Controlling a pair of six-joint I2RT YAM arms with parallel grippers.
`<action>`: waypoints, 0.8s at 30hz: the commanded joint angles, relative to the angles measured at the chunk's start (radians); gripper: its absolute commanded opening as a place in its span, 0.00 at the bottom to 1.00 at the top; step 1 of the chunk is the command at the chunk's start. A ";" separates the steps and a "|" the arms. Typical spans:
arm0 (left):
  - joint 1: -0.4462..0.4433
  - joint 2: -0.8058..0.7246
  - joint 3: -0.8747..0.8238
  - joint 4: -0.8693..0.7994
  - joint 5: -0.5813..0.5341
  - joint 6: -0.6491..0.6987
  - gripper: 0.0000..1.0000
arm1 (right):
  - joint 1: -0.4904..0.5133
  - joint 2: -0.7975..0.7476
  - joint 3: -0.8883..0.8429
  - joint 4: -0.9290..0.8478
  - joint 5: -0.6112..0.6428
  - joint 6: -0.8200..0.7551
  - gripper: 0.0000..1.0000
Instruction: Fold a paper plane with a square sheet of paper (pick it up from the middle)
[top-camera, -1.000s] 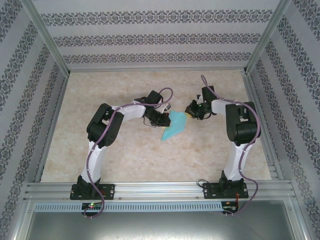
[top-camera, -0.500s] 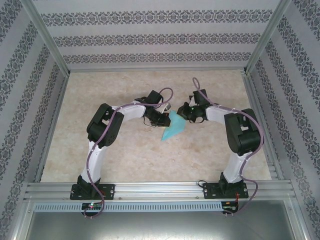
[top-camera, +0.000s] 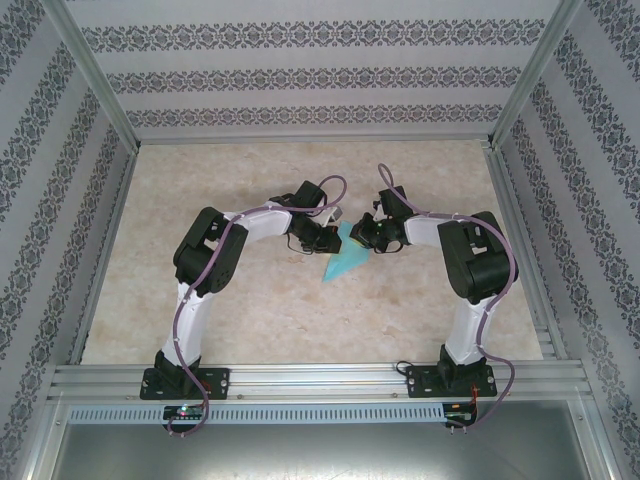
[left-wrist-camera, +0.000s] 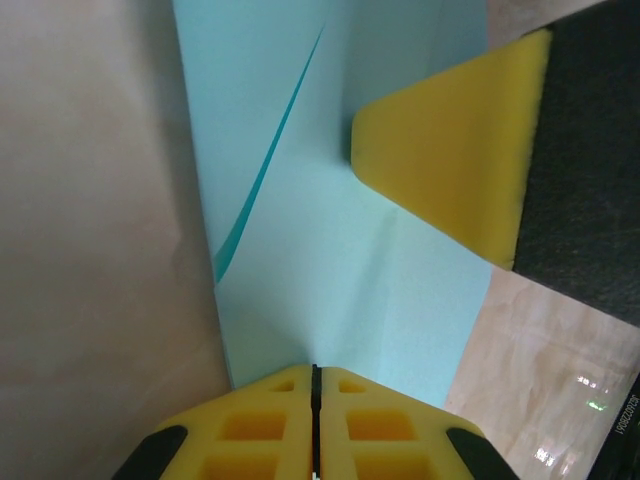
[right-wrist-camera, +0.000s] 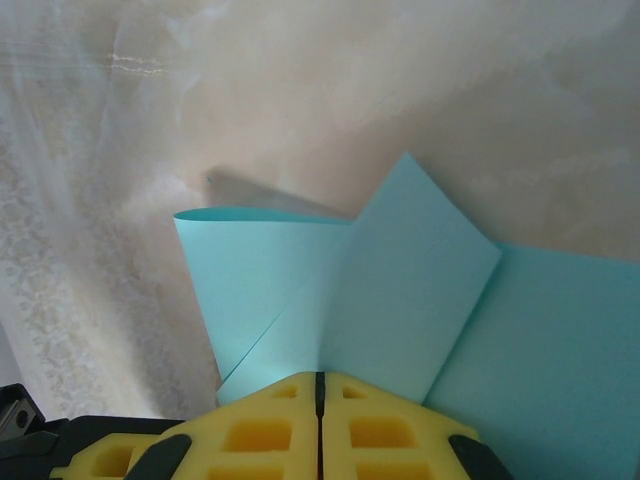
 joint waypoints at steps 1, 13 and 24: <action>-0.015 -0.027 -0.001 -0.111 -0.026 -0.007 0.11 | -0.005 0.041 -0.018 -0.052 0.050 -0.032 0.07; -0.033 -0.155 -0.043 -0.056 0.039 -0.078 0.23 | 0.001 0.055 -0.014 -0.101 0.054 -0.081 0.05; -0.077 -0.111 -0.082 -0.054 0.017 -0.058 0.16 | 0.003 0.052 -0.008 -0.106 0.038 -0.099 0.05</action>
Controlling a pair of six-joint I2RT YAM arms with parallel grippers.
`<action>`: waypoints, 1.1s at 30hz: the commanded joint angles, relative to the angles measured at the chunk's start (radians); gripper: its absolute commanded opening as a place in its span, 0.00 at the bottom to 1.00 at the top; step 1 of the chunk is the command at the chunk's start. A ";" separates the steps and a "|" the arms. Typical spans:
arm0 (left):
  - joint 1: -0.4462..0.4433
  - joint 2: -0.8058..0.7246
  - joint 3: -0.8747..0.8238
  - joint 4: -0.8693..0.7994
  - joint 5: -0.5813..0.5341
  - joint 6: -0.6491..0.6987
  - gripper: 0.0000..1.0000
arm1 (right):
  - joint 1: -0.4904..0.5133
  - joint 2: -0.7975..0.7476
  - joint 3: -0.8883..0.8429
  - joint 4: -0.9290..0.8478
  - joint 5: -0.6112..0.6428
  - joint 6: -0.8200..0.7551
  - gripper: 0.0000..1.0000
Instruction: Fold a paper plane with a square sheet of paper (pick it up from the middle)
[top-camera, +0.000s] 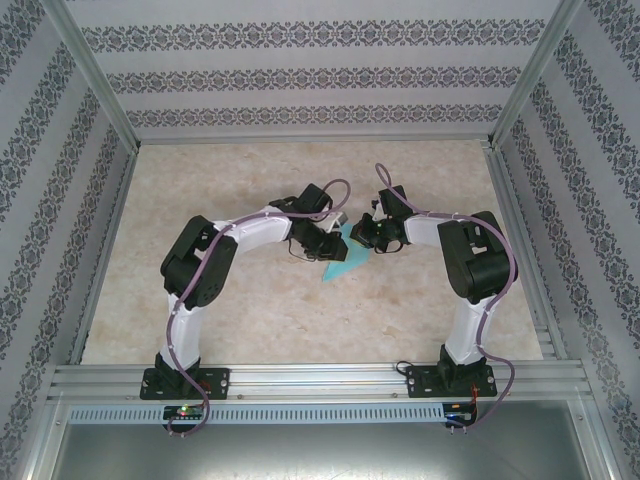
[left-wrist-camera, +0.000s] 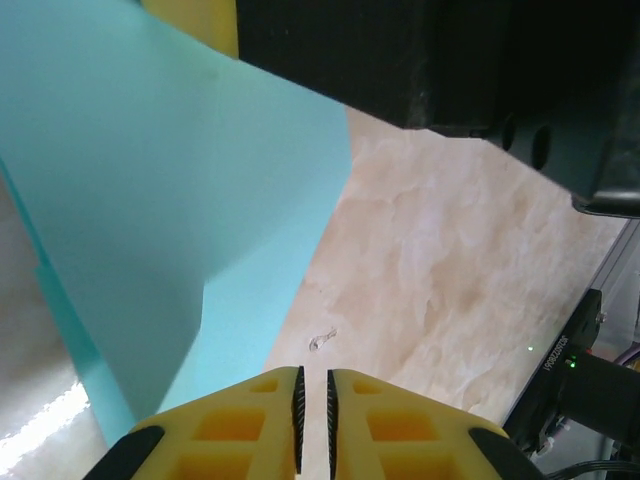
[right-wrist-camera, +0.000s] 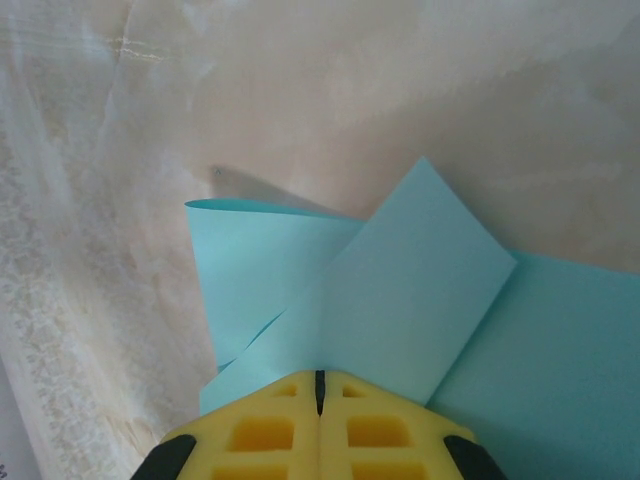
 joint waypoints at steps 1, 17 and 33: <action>-0.009 0.035 -0.007 -0.009 -0.014 0.016 0.15 | 0.002 0.046 -0.015 -0.093 0.041 -0.037 0.04; -0.002 0.076 -0.050 0.014 0.004 0.026 0.14 | -0.009 0.040 -0.016 -0.143 0.074 -0.074 0.04; -0.008 -0.035 -0.260 0.064 0.046 -0.009 0.14 | -0.034 0.036 -0.015 -0.178 0.132 -0.090 0.03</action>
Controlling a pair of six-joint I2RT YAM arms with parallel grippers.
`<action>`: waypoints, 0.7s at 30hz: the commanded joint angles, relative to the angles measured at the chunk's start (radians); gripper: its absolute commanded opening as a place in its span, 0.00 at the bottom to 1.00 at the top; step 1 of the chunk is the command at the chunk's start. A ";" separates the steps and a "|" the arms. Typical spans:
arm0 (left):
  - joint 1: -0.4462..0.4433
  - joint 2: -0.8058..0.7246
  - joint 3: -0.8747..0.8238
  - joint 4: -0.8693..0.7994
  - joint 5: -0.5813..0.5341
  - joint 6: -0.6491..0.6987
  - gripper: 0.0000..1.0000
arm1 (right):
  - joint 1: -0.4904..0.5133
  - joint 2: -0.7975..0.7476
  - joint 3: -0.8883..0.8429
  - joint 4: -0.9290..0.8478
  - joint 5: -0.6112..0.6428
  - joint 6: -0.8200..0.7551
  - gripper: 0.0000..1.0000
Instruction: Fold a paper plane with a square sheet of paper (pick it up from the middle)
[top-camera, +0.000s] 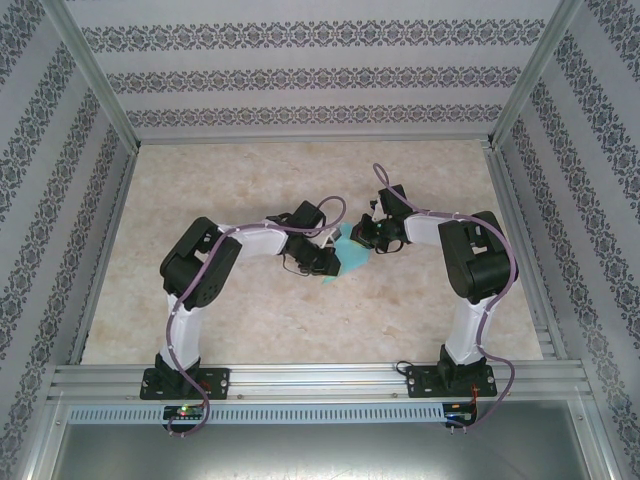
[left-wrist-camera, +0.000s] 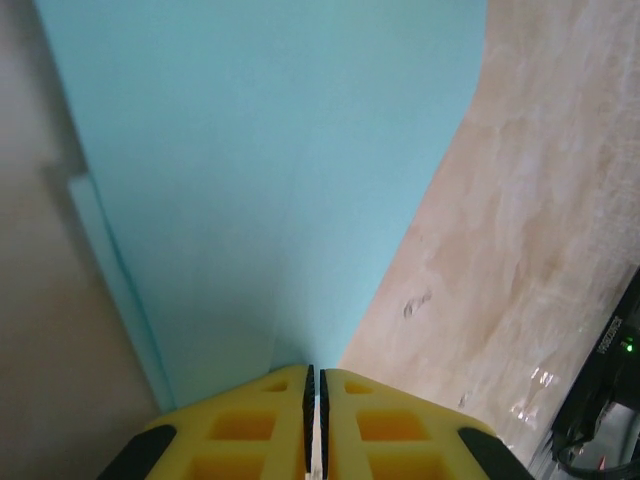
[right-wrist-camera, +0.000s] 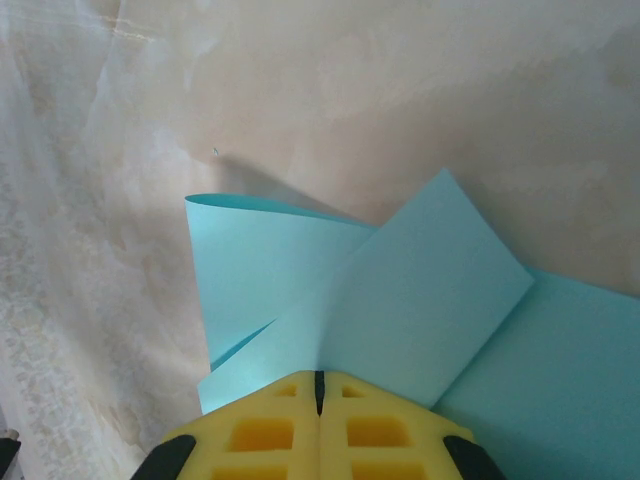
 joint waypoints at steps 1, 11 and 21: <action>-0.005 -0.024 -0.080 -0.073 0.033 -0.020 0.14 | -0.031 0.036 -0.028 -0.129 0.132 -0.029 0.03; -0.007 -0.092 -0.188 -0.050 0.068 -0.036 0.14 | -0.031 0.039 -0.026 -0.136 0.130 -0.039 0.03; -0.004 -0.160 -0.212 -0.050 0.089 -0.040 0.14 | -0.025 0.031 -0.028 -0.133 0.113 -0.052 0.03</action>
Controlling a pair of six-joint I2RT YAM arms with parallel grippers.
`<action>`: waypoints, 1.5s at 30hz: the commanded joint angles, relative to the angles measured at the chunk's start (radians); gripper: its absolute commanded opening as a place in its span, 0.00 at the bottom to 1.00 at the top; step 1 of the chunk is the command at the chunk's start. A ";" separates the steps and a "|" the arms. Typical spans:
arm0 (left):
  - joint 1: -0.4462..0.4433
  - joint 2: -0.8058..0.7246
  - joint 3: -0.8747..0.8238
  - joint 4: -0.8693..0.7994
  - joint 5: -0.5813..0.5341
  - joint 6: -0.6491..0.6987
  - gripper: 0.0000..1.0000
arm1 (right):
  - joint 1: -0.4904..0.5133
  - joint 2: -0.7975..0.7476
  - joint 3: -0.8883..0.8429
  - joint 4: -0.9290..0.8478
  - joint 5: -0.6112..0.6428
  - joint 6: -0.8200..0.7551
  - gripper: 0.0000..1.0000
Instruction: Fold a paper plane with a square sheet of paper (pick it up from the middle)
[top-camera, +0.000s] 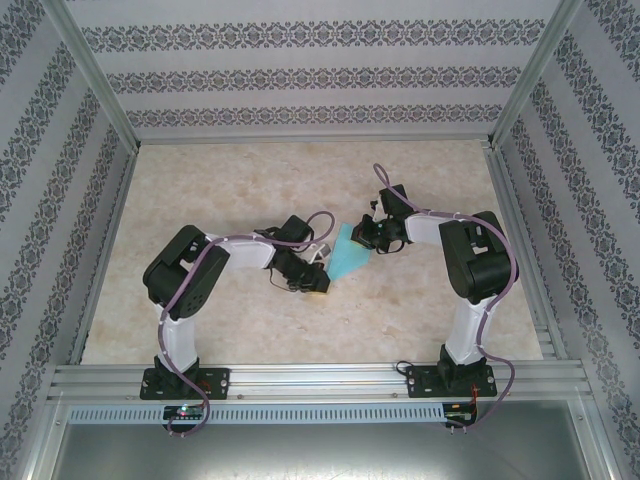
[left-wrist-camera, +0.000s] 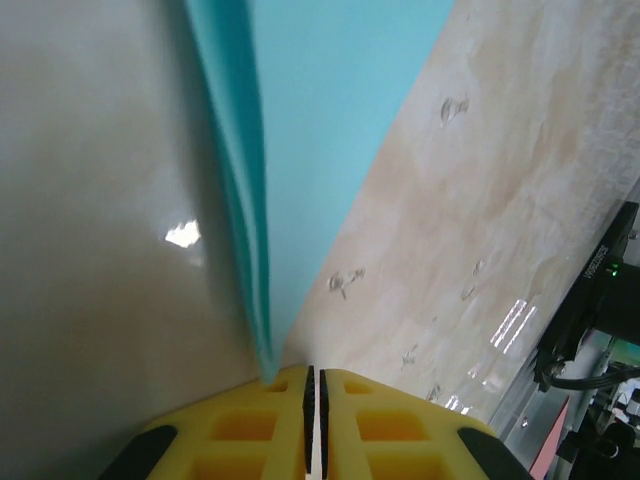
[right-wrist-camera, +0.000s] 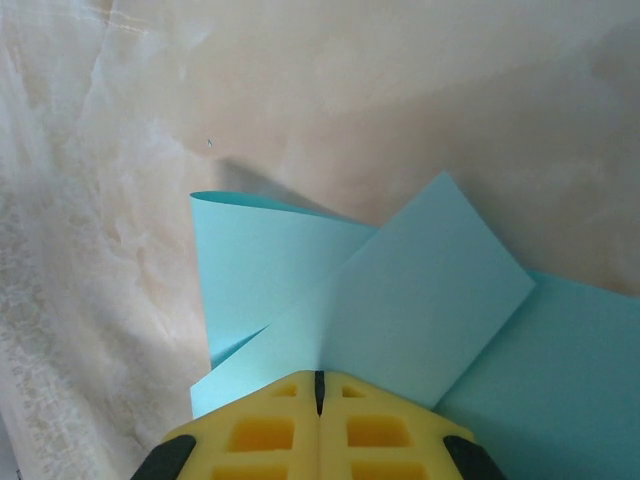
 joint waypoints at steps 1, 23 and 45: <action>-0.003 -0.050 0.001 -0.073 0.022 -0.015 0.14 | -0.018 0.034 -0.030 -0.116 0.115 -0.036 0.03; 0.013 0.211 0.442 -0.156 -0.115 0.067 0.13 | 0.005 0.020 -0.014 -0.106 0.059 -0.039 0.03; 0.017 0.114 0.162 -0.112 -0.094 0.063 0.12 | -0.009 0.021 0.010 -0.161 0.103 -0.079 0.03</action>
